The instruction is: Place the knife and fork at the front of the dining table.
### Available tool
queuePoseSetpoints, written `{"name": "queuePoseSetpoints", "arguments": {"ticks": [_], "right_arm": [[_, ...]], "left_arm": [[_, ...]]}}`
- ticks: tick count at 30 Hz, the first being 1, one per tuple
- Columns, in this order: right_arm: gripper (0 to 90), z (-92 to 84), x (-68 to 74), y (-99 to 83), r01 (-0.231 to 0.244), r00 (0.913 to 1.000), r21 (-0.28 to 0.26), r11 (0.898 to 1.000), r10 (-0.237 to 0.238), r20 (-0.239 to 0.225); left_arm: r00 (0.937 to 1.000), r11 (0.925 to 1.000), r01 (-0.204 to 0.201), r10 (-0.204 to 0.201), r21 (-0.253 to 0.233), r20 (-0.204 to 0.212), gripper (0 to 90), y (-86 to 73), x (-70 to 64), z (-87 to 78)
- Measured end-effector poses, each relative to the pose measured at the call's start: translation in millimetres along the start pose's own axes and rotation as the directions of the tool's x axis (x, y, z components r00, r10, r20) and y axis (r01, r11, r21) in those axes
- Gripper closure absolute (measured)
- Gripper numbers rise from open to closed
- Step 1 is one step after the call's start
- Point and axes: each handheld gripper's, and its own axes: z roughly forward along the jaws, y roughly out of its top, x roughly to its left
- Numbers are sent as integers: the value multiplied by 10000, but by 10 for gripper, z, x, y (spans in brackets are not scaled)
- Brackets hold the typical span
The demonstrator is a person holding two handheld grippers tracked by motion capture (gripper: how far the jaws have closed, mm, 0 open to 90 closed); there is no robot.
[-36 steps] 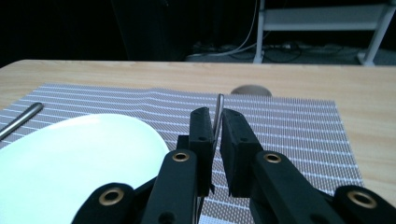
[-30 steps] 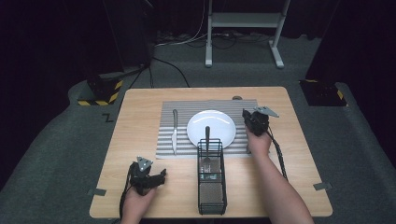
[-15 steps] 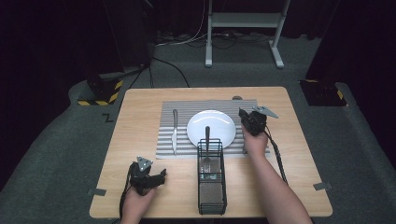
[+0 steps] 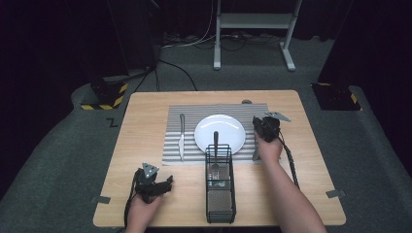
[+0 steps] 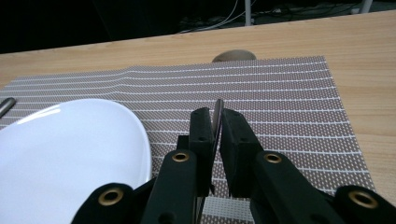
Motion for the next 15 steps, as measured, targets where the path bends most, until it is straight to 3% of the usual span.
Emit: {"name": "queuePoseSetpoints", "arguments": {"ticks": [8, 15], "right_arm": [[798, 8, 4, -19, 350, 9994, -22, 9994, -350, -16], [737, -68, 1, 34, 375, 9993, -127, 9992, -374, 68]], "left_arm": [[10000, 10000, 22, -22, 6, 10, 169, 0, 0, -1], [10000, 10000, 25, -25, -2, 36, 167, 0, 3, -1]]}}
